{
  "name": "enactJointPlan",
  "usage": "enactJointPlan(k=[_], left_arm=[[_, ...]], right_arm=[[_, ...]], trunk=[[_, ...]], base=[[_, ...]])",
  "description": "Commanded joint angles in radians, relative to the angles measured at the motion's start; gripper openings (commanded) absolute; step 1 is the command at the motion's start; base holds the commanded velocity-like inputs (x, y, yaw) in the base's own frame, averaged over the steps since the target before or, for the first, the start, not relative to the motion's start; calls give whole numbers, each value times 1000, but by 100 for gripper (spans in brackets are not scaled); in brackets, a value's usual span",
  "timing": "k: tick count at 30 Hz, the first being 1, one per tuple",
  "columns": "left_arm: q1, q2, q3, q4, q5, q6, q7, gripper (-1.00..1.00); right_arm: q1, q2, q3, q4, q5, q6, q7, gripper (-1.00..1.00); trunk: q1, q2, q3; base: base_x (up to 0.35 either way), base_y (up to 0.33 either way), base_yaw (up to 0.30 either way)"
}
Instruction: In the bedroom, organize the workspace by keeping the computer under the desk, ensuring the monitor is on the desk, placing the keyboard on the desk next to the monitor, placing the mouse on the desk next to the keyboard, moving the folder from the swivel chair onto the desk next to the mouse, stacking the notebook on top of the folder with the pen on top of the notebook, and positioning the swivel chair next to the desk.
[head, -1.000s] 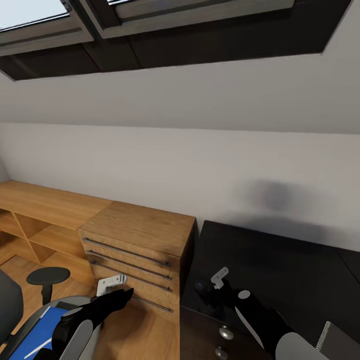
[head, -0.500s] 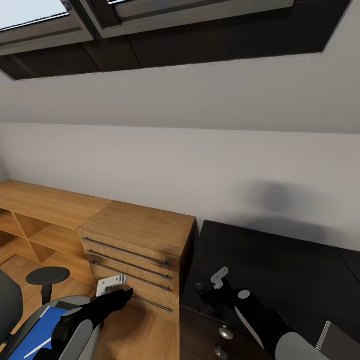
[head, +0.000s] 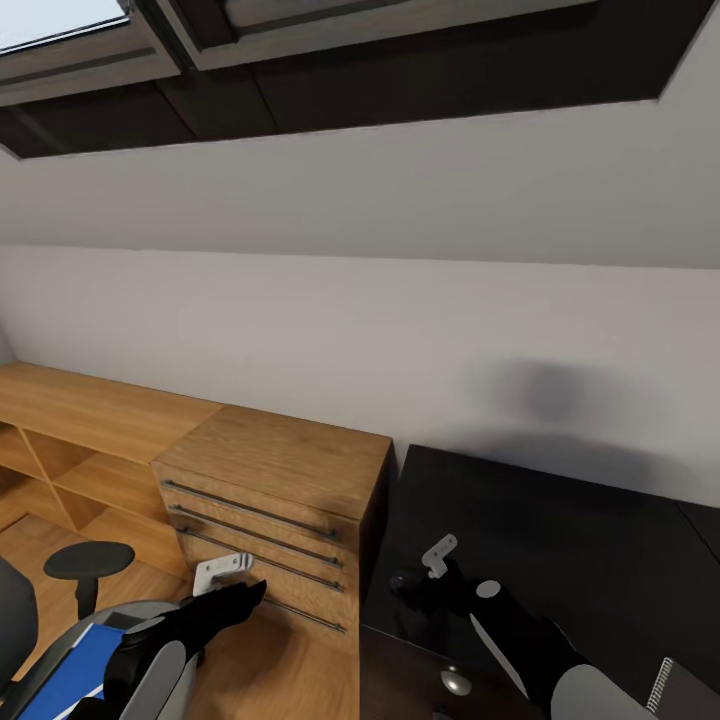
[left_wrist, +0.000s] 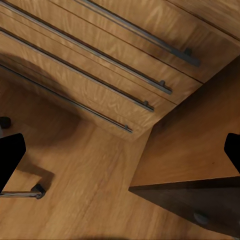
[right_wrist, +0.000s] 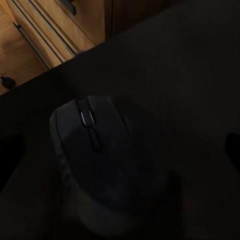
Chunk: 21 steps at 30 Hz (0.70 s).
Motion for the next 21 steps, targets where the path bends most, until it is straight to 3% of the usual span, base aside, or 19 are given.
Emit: enactJointPlan(k=[1, 4, 12, 21], left_arm=[[-1, 1, -1, -1, 10, 1, 10, 100], [-1, 1, 1, -3, 10, 1, 11, 100], [-1, 1, 0, -4, 10, -2, 12, 100], [-1, 1, 0, -4, 10, -2, 12, 100]], right_arm=[[-1, -1, 4, -2, -2, 7, 1, 100], [-1, -1, 5, -2, -2, 7, 2, 100], [-1, -1, 5, -2, -2, 8, 2, 100], [-1, -1, 5, -2, -1, 7, 2, 100]], trunk=[[0, -1, -1], [0, -1, -1], [31, -57, -26], [38, -71, -33]], base=[[0, 0, 0], [0, 0, 0], [0, 0, 0], [0, 0, 0]])
